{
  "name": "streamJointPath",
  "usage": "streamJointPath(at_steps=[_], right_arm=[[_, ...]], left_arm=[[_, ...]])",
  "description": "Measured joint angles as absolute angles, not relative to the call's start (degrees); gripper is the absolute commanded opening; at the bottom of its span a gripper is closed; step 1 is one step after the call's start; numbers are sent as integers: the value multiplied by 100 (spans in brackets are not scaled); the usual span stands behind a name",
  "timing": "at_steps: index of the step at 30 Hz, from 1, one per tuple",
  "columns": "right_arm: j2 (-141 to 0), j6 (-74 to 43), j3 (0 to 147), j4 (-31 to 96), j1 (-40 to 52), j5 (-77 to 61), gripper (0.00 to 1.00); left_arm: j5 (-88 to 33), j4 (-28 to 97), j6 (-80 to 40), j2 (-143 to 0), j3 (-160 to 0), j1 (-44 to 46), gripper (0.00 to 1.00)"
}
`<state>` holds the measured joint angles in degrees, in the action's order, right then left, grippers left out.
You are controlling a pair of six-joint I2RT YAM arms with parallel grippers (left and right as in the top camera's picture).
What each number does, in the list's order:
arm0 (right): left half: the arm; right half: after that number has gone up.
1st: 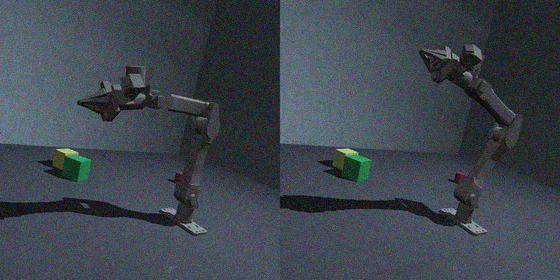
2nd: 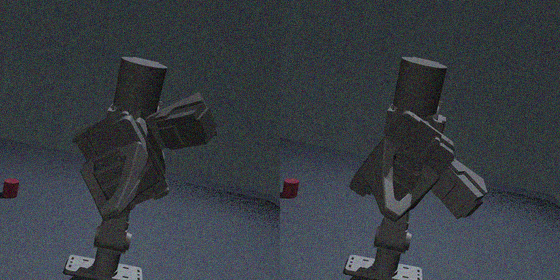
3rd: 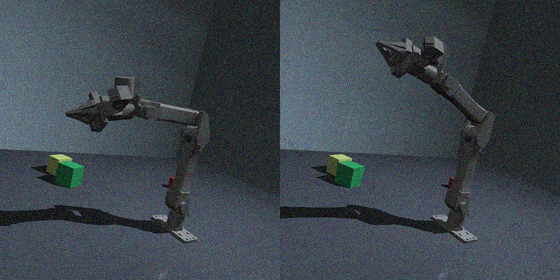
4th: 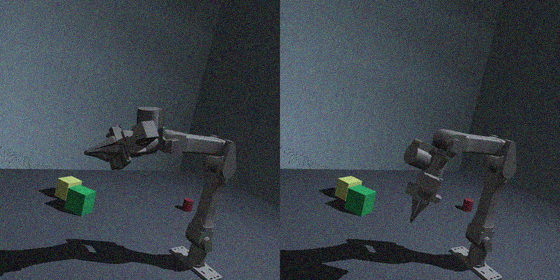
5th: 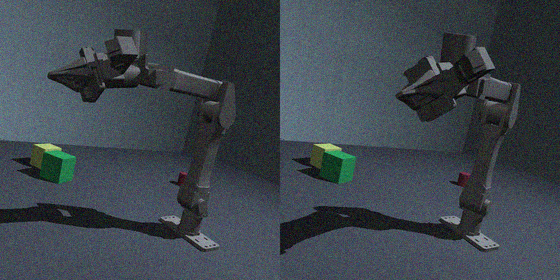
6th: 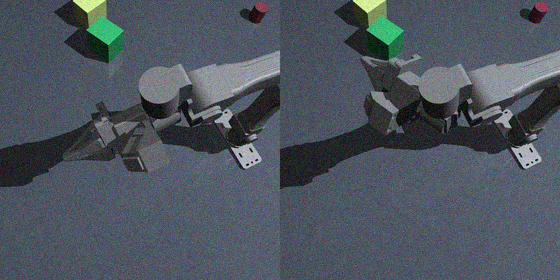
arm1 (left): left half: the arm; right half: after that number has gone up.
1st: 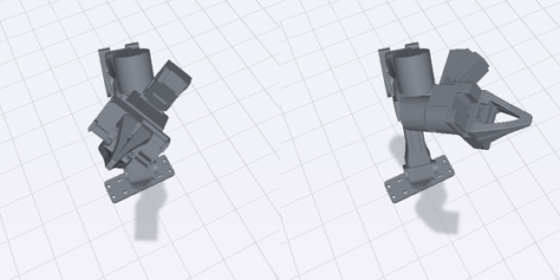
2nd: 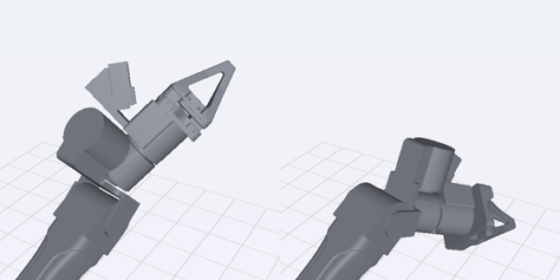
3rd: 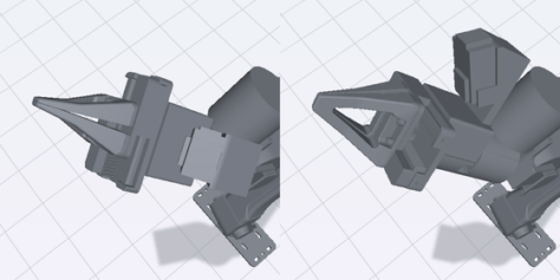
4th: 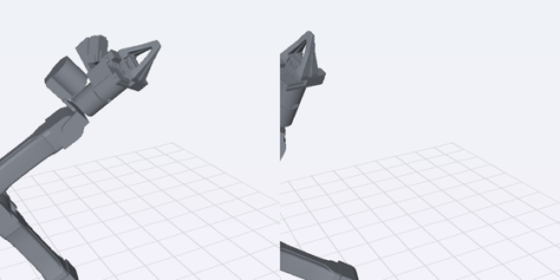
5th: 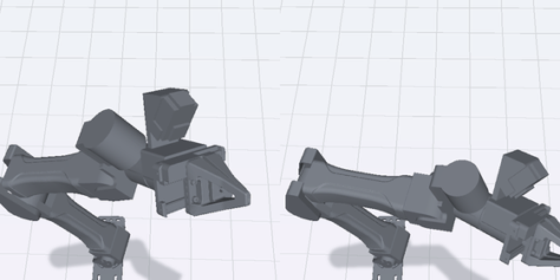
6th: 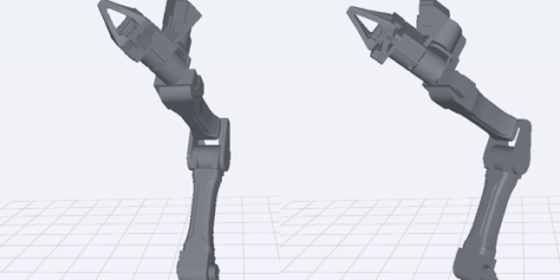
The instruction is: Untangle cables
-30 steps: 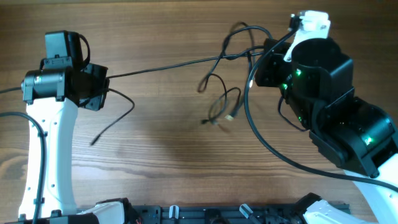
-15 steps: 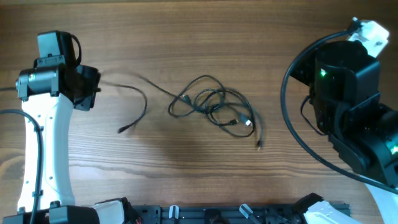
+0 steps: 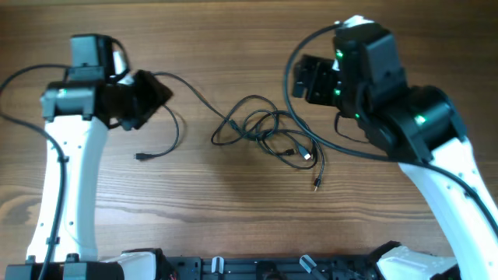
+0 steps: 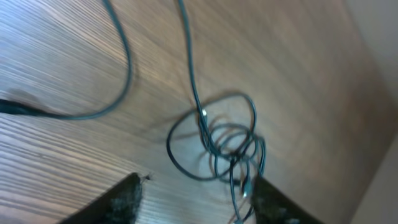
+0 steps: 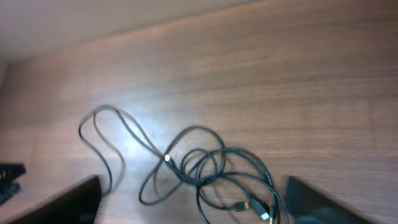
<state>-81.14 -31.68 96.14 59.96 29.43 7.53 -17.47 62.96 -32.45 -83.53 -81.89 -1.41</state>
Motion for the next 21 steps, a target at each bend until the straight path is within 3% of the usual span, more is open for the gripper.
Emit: streamJointPath(at_steps=[4, 5, 12, 21], right_arm=[[-8250, -3116, 9614, 6001, 2941, 401, 100], [-8246, -3116, 9614, 5992, 2943, 360, 100], [-8243, -3079, 9614, 6029, 2829, 174, 100], [-8243, -2617, 9614, 6606, 989, -996, 100]], left_arm=[[-1466, 6606, -2884, -8554, -8189, 589, 98], [-1398, 6652, -2698, -8687, -8189, 794, 100], [-1044, 6565, -1780, -9668, -8187, 1925, 100], [-473, 6016, -1225, -10053, -8180, 2145, 100]])
